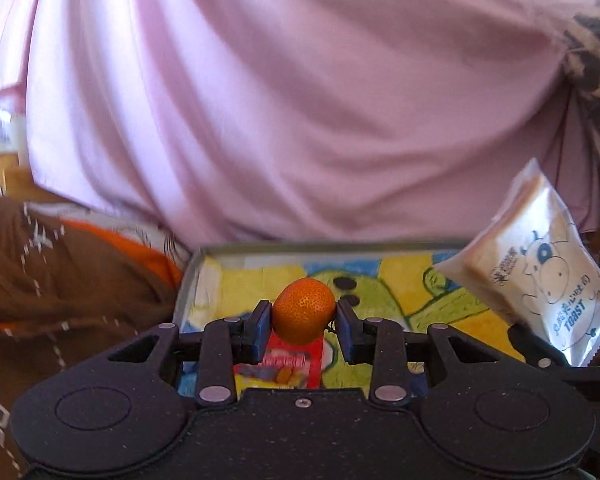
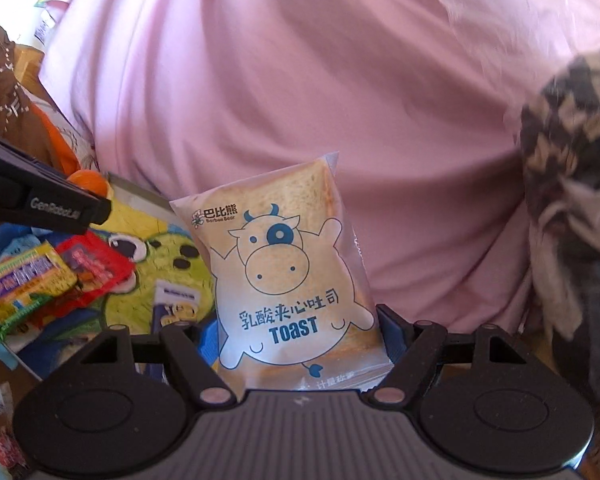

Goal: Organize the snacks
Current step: 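Carry the orange over the tray with the left tool while the right tool lowers the TOAST bag in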

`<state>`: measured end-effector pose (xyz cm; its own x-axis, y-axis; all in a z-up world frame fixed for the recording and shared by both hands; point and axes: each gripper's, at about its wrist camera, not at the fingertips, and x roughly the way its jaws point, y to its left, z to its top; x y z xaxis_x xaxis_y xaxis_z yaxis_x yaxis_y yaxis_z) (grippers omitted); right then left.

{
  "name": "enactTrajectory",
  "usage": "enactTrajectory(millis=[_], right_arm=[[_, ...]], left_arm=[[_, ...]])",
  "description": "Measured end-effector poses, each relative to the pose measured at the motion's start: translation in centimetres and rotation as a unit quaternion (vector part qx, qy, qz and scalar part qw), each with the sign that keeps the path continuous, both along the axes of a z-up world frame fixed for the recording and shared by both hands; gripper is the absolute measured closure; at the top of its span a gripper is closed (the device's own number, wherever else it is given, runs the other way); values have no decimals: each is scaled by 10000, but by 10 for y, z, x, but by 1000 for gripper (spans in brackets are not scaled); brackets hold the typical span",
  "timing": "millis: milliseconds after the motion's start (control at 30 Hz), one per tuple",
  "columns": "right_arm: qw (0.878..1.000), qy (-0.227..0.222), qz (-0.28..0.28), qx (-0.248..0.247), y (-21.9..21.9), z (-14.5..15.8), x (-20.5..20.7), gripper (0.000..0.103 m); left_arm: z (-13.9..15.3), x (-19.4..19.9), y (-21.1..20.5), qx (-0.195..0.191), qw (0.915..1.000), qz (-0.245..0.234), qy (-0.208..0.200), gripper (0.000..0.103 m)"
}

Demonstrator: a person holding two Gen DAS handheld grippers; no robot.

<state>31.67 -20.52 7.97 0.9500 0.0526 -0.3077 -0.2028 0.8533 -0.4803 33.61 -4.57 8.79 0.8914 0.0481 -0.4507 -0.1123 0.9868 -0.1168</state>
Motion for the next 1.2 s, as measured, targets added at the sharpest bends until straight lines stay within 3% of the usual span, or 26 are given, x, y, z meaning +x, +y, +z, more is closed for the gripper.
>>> enactTrajectory(millis=[333,900,1200], right_arm=[[9992,376,-86,114,-8,-27,11,24],[9980,608,-82,164,-7,-33,18,24],[9971,713,-73,253,-9,-29,21,20]], left_arm=[[-29,10,-6,166,9992,-347,132,67],[-47,21,-10,71,9980,-456,439,66],[-43,16,-12,71,9977,-576,349,33]])
